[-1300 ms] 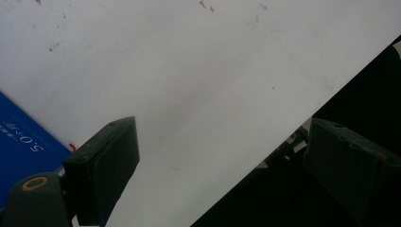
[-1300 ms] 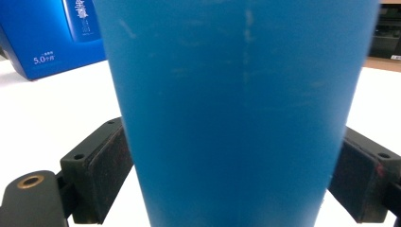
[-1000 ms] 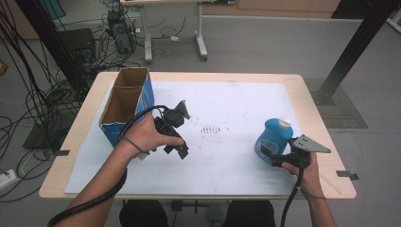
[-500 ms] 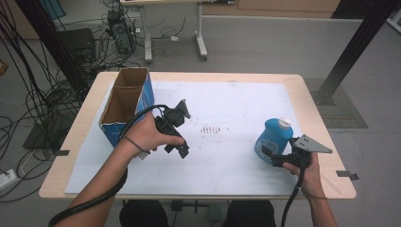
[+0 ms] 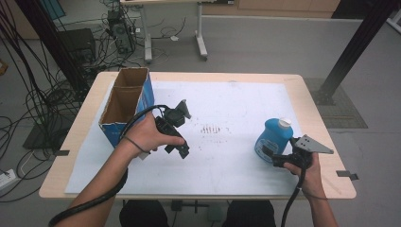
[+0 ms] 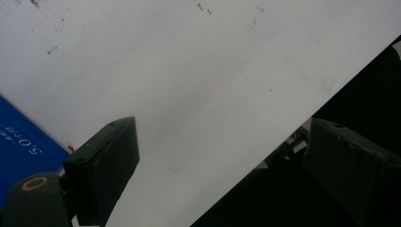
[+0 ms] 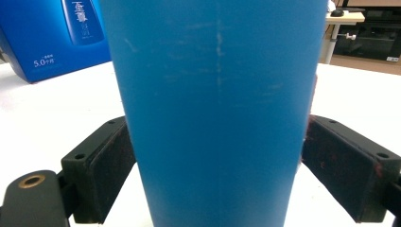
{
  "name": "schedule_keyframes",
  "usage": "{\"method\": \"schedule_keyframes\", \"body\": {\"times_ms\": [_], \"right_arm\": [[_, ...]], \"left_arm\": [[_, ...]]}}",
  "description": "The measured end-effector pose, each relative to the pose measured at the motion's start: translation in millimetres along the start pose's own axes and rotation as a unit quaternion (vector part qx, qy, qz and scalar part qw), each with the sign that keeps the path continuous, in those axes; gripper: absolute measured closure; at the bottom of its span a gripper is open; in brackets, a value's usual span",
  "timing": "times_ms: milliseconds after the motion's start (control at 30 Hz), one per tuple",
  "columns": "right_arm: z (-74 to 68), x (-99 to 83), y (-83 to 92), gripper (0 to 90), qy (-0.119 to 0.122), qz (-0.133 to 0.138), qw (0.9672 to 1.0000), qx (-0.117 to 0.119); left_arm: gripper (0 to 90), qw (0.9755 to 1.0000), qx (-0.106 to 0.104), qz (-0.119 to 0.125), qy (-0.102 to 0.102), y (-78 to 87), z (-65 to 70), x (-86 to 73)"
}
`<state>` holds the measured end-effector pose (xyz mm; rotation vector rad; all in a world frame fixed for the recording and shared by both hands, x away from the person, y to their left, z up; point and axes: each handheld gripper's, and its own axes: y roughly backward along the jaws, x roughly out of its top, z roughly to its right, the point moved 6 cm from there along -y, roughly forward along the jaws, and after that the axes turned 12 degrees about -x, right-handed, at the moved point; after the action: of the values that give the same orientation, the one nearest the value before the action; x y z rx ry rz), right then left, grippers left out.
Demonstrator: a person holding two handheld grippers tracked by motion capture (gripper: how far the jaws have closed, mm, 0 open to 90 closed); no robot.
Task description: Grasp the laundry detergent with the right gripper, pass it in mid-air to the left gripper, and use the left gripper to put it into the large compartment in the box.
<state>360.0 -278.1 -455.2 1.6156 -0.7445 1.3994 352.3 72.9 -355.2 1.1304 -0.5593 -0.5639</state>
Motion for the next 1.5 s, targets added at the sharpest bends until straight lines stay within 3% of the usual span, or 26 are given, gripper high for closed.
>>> {"method": "schedule_keyframes", "body": {"times_ms": [767,1500], "right_arm": [[3.3,3.9,3.6,11.1,0.001,0.007,1.0000,-0.006],[-2.7,5.4,0.5,11.4,0.000,0.008,1.0000,0.003]], "left_arm": [[11.3,1.0000,0.000,0.000,-0.004,-0.5,2.7,2.0],[11.3,1.0000,-0.002,0.001,-0.003,-0.2,3.0,0.3]]}}
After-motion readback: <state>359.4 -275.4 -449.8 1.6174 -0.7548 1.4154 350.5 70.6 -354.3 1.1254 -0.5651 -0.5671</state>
